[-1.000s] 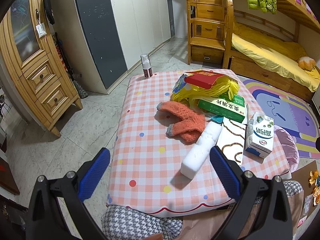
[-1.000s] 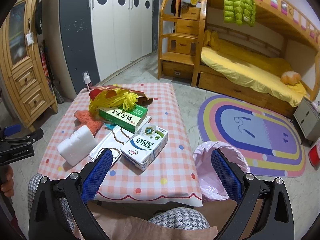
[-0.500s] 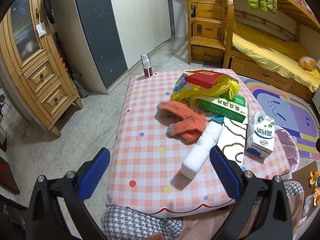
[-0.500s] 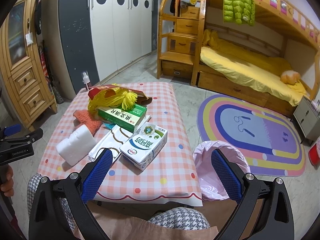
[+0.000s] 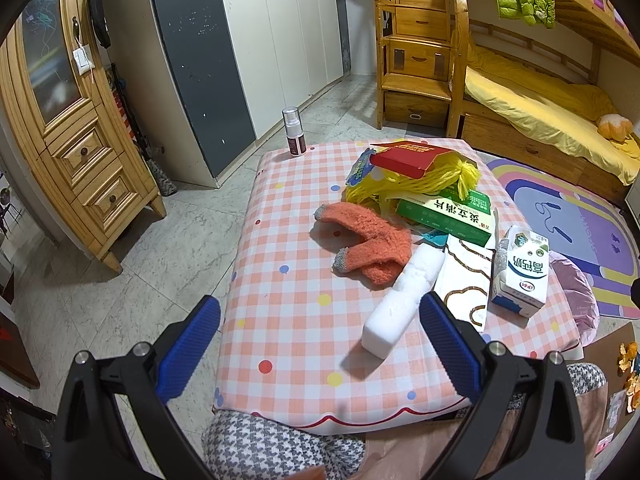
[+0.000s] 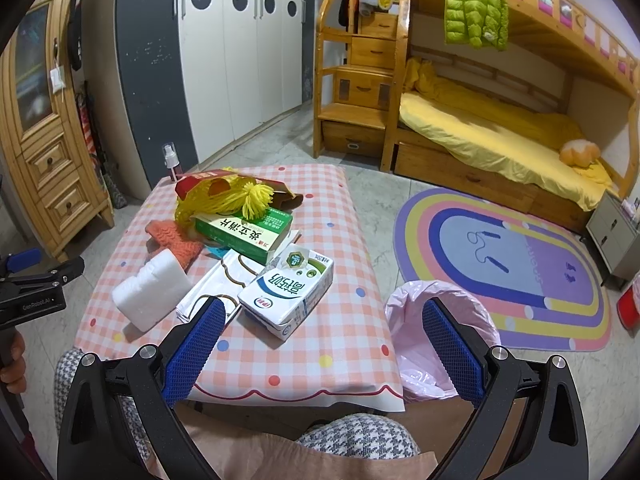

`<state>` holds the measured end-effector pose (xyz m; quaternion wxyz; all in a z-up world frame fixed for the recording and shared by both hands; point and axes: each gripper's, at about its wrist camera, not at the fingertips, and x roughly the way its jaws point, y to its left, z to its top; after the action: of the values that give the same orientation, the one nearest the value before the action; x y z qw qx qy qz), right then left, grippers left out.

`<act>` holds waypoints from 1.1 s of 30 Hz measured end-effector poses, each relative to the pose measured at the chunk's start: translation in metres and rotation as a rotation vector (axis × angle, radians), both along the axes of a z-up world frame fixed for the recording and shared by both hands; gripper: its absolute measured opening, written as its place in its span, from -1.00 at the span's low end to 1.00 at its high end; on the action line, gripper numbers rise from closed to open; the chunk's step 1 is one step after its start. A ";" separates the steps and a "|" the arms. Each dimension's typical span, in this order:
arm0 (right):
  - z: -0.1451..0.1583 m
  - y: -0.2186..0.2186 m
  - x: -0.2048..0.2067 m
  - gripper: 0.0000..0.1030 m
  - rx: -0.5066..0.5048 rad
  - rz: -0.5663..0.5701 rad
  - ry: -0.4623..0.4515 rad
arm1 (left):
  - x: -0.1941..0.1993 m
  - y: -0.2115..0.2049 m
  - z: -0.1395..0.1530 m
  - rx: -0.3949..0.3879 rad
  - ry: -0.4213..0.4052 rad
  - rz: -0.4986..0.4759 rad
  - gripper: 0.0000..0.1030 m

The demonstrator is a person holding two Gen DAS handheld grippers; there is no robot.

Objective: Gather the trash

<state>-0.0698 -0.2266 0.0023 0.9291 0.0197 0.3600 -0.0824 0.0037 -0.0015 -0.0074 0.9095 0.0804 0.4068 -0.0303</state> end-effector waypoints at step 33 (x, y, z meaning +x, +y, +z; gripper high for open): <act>-0.002 -0.001 0.001 0.89 -0.001 0.001 0.006 | 0.003 0.000 -0.003 0.005 0.009 0.005 0.88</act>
<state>-0.0686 -0.2273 0.0008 0.9281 0.0190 0.3627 -0.0821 0.0065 -0.0011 -0.0106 0.9075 0.0817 0.4112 -0.0274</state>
